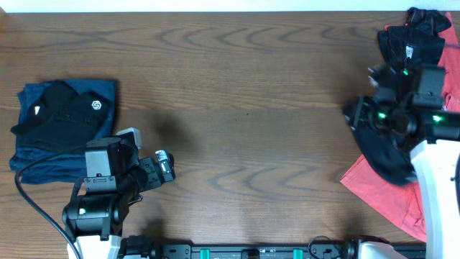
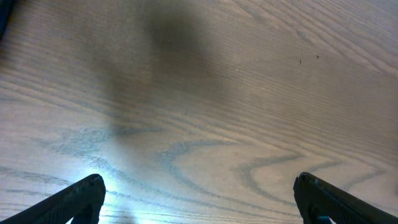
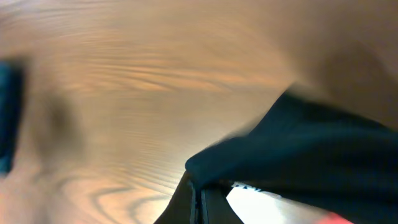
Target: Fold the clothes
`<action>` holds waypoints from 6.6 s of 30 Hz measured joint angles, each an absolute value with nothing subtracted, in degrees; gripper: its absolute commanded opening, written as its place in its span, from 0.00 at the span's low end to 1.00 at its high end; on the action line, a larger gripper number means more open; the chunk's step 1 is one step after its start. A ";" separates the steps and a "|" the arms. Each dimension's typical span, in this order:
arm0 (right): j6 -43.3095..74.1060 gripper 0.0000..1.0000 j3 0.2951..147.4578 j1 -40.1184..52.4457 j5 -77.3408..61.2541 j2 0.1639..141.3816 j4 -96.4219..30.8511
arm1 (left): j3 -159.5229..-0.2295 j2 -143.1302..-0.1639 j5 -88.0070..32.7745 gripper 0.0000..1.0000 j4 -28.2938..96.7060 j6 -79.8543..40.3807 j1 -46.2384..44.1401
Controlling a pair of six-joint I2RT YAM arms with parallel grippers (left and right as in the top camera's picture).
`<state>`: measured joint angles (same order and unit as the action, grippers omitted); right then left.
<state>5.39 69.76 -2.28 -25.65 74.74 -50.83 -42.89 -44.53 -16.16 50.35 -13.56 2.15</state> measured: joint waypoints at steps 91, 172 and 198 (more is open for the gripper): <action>14.92 0.99 71.09 -3.16 4.05 82.56 -59.40 | -44.01 -106.76 -10.13 0.50 -27.07 -61.69 -43.66; 14.90 0.99 71.09 -3.16 4.73 82.21 -63.20 | -59.18 -112.18 -21.19 1.00 -25.26 -52.60 -23.68; 14.63 0.99 71.09 -3.16 2.35 82.21 -64.03 | -59.40 -118.93 -11.14 0.56 -33.45 -70.96 -25.19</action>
